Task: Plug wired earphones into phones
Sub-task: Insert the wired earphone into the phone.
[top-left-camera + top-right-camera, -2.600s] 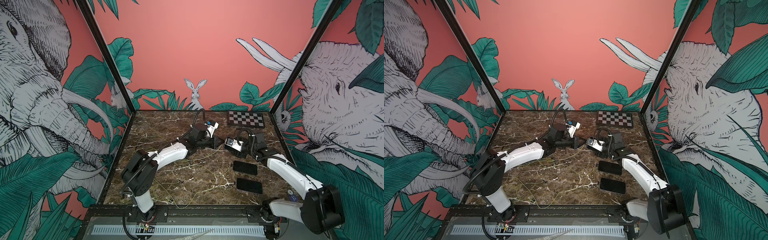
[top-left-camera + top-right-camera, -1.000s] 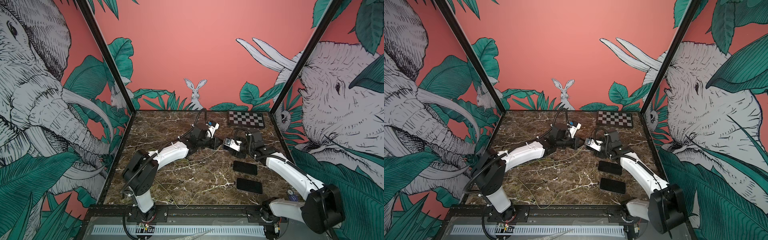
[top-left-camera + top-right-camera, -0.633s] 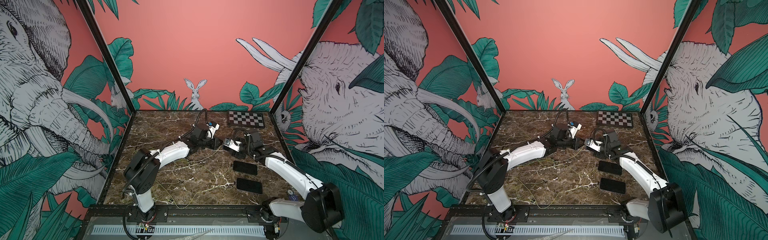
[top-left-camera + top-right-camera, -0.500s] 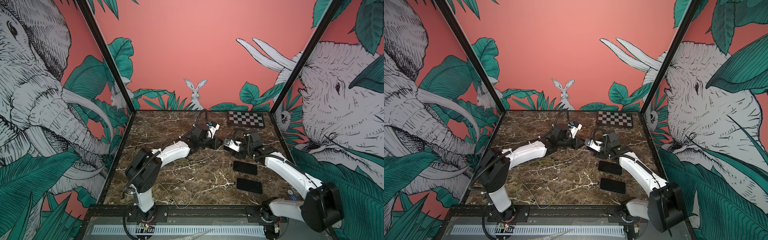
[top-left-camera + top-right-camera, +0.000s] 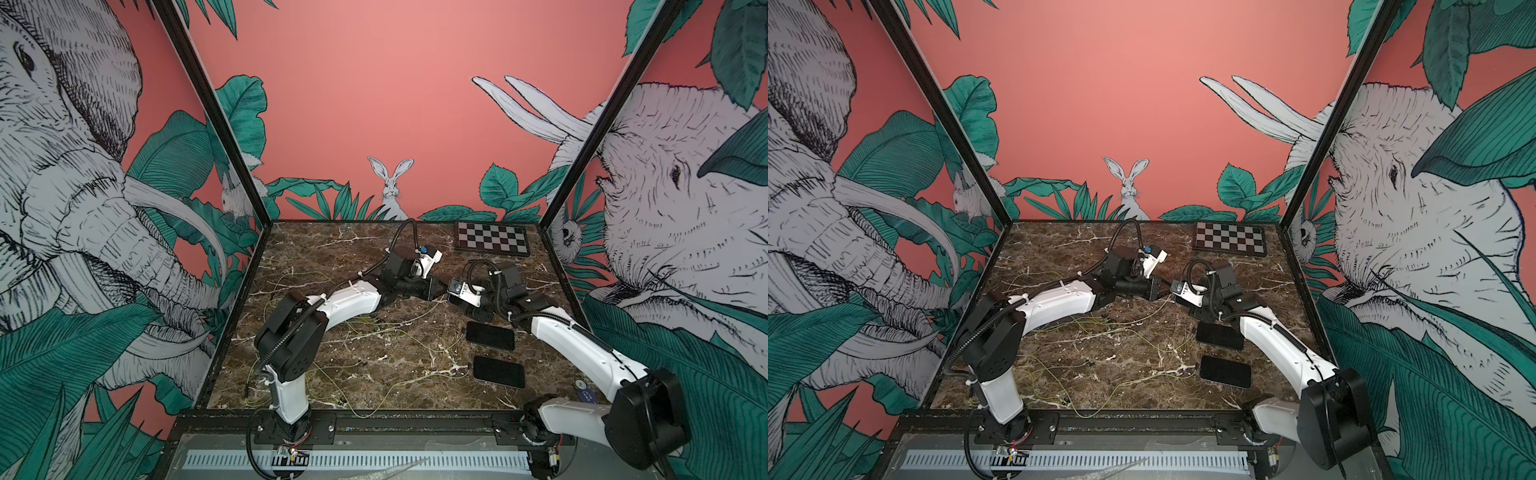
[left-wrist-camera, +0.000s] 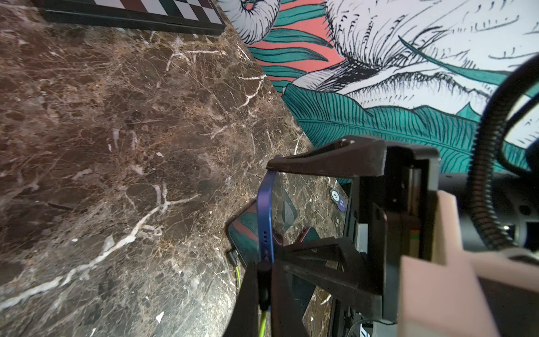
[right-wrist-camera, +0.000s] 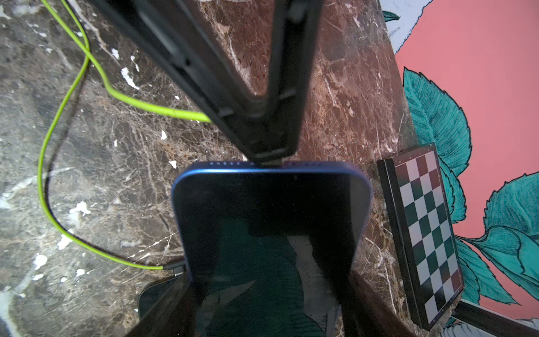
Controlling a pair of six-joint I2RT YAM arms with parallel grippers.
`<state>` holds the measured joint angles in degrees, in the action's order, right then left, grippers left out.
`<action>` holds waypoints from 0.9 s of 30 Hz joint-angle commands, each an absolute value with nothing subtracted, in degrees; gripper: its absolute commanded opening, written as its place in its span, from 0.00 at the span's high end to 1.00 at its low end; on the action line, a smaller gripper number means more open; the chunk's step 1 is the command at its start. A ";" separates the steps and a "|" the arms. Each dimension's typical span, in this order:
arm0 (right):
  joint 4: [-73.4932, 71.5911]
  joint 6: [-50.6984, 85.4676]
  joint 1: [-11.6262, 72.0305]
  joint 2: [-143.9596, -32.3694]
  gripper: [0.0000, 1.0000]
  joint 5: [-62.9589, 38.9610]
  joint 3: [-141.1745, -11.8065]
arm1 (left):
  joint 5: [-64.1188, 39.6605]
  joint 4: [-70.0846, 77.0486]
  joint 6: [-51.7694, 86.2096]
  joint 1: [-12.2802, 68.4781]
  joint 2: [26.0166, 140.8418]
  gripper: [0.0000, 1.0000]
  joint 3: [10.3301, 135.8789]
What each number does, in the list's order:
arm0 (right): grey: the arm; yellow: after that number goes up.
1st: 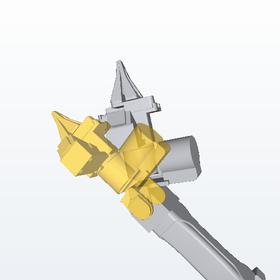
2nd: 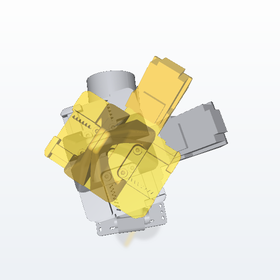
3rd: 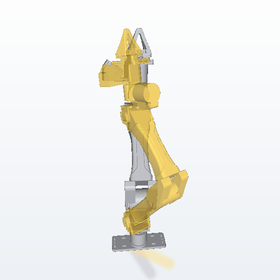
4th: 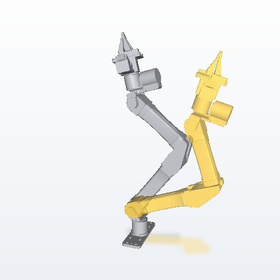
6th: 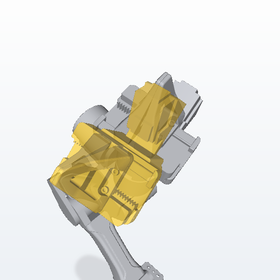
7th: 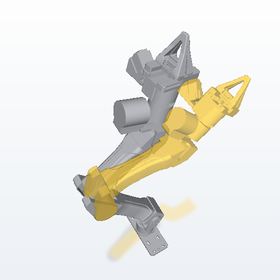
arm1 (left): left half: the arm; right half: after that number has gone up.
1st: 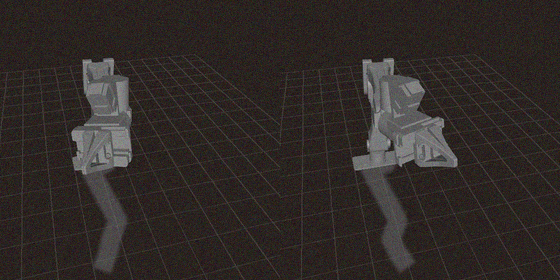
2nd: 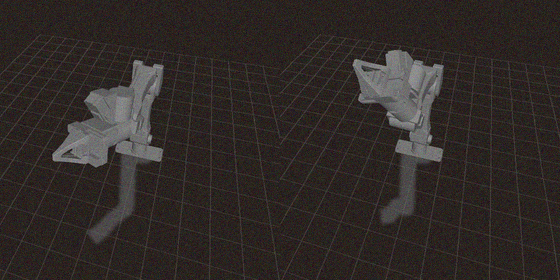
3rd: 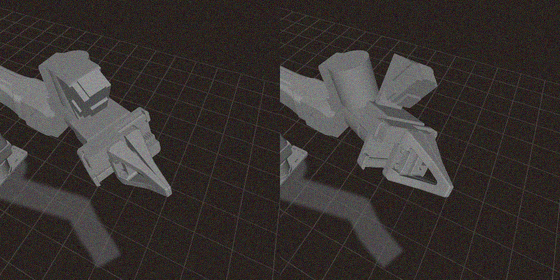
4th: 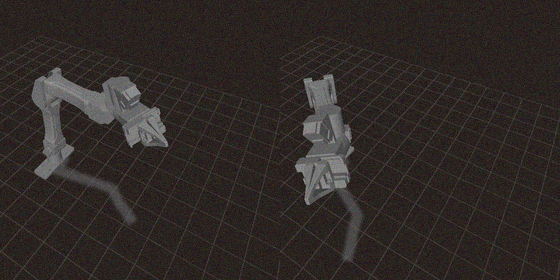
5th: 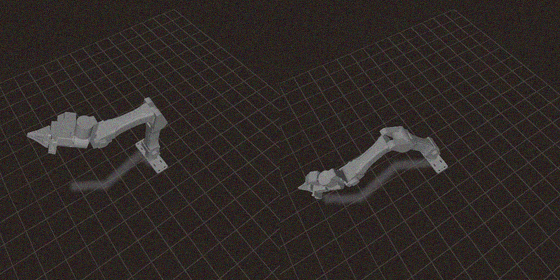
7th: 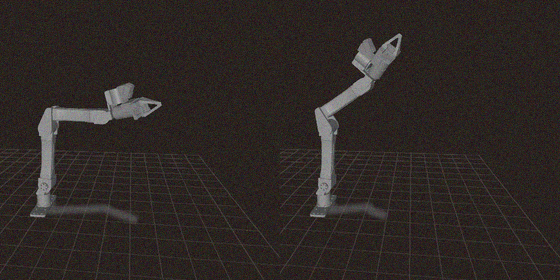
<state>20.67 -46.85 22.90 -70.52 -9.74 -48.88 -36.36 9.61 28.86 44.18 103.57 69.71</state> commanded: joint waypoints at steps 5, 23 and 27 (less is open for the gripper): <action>7.08 -45.80 25.72 -64.86 0.37 -21.33 -50.12 | -41.05 6.21 25.67 46.76 105.77 1.00 69.87; 7.52 -45.97 28.34 -66.37 0.37 -18.65 -51.79 | -46.83 13.21 31.90 46.85 107.97 1.00 68.47; 6.81 -45.92 28.46 -65.43 0.37 -19.99 -51.35 | -48.78 11.87 30.30 46.85 107.94 1.00 69.01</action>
<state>23.92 -45.60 24.93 -67.77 -6.02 -47.92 -42.54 11.73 30.63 43.81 106.39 69.67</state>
